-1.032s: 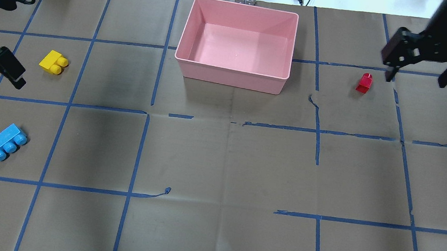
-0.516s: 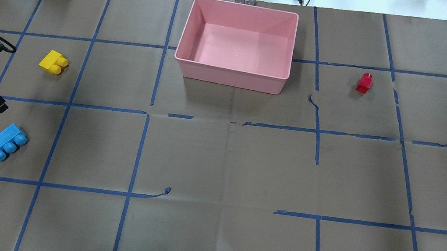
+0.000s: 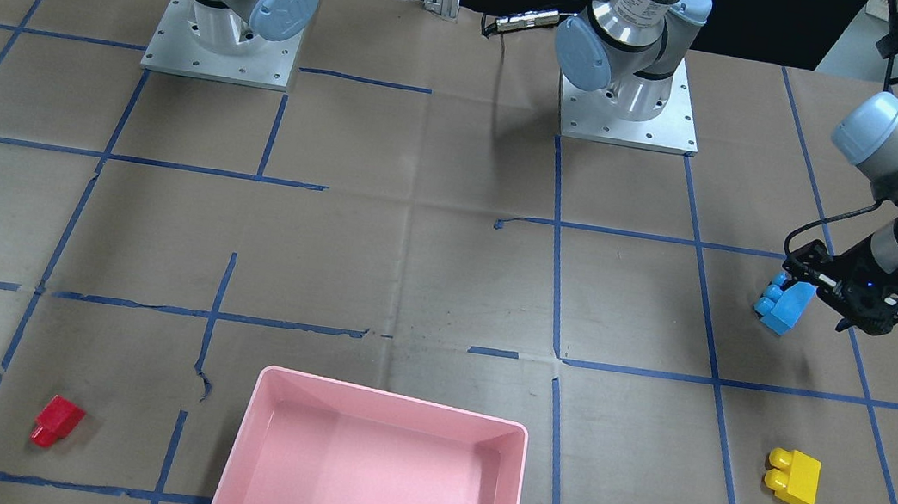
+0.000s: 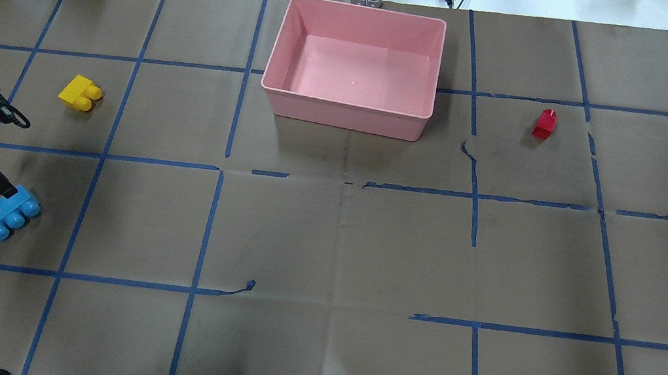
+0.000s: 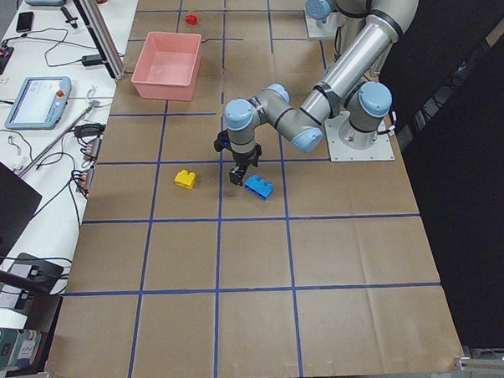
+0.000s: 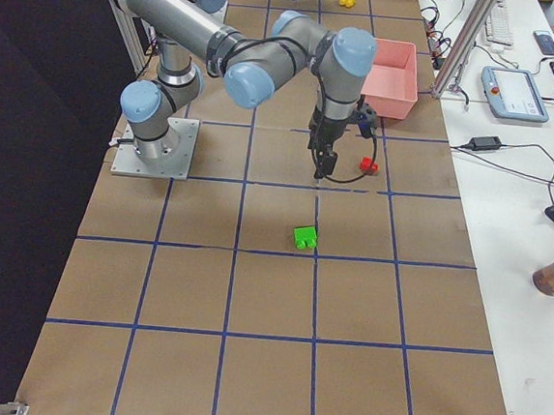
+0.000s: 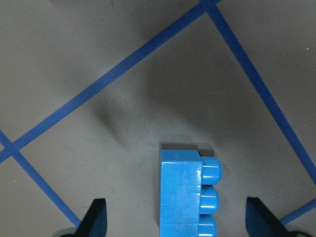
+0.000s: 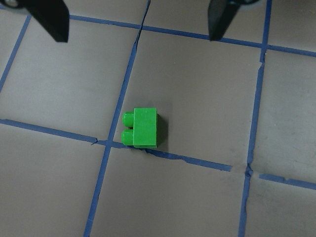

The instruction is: Put all blocks into box

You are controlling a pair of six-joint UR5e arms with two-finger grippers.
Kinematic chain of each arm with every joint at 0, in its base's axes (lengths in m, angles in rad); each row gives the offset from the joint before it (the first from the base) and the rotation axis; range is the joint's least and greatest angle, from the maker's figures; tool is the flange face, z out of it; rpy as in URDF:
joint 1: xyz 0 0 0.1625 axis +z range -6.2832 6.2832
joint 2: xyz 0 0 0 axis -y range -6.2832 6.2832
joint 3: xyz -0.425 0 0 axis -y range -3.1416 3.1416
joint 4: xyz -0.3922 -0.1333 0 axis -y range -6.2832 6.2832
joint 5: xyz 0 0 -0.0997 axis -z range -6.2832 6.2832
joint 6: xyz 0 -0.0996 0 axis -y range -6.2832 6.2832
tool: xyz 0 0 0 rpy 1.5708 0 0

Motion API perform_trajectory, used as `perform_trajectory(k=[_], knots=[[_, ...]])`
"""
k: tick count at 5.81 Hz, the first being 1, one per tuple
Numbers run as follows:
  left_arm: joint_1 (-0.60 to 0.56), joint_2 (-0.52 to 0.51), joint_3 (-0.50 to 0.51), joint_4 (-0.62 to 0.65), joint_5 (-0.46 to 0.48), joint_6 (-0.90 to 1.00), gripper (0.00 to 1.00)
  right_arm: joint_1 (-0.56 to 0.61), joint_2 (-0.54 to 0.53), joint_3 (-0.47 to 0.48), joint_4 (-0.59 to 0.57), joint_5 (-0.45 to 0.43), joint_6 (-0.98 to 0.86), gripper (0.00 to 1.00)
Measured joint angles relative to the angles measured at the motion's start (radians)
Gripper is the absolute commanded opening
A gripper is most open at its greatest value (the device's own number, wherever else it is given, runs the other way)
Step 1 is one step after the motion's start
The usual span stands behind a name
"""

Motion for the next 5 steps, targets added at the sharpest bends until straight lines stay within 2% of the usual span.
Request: perform_trajectory(k=[2,3,4,5], knots=[[0.027,-0.061,-0.051,0.096,0.003,0.073,0.98,-0.017,0.103,0.086,-0.176,0.006,-0.003,1.00],[0.033,-0.079,-0.060,0.116,0.005,0.085,0.75,-0.018,0.126,0.161,-0.286,0.021,0.007,1.00],[0.034,-0.082,-0.071,0.122,0.005,0.087,0.31,-0.018,0.145,0.234,-0.397,0.039,0.014,1.00],[0.035,-0.079,-0.079,0.124,0.004,0.081,0.00,-0.018,0.166,0.277,-0.472,0.047,0.016,1.00]])
